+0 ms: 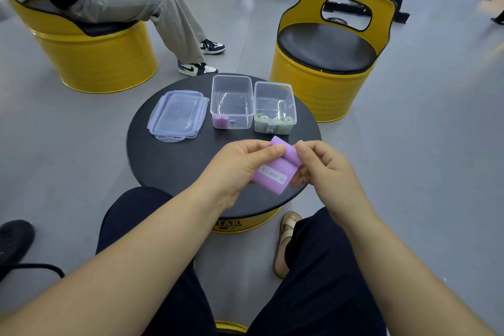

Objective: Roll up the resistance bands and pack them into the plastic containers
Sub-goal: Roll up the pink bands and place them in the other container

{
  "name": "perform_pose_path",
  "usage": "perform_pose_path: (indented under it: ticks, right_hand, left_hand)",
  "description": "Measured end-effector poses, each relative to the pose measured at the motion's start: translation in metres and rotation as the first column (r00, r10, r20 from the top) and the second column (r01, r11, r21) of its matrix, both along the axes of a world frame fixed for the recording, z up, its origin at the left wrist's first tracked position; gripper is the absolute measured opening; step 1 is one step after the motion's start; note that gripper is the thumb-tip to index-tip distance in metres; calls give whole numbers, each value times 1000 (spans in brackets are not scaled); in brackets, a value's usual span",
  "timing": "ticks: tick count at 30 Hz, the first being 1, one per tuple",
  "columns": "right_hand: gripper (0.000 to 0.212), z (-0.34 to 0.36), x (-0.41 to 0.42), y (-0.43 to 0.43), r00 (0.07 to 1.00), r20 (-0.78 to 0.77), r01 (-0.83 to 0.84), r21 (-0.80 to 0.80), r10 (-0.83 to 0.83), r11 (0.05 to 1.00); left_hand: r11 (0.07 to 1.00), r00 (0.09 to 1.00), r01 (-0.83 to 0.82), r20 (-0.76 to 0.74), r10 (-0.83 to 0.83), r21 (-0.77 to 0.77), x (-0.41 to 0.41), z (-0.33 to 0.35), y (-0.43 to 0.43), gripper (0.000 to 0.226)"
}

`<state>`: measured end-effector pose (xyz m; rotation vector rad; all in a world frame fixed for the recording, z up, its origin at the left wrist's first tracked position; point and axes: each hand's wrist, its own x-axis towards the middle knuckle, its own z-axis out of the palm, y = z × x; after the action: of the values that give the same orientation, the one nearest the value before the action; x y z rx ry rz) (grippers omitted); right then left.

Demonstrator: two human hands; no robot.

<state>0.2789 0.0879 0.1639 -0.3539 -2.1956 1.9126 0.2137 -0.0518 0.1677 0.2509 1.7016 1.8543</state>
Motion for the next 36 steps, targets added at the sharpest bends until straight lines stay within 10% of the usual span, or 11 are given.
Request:
perform_pose_path:
  ticks: [36]
  right_hand:
    - [12,-4,-2,5,999,29,-33,-117,37,993]
  left_hand:
    - [997,993,-57,-101,62,52,2,2,-7,27]
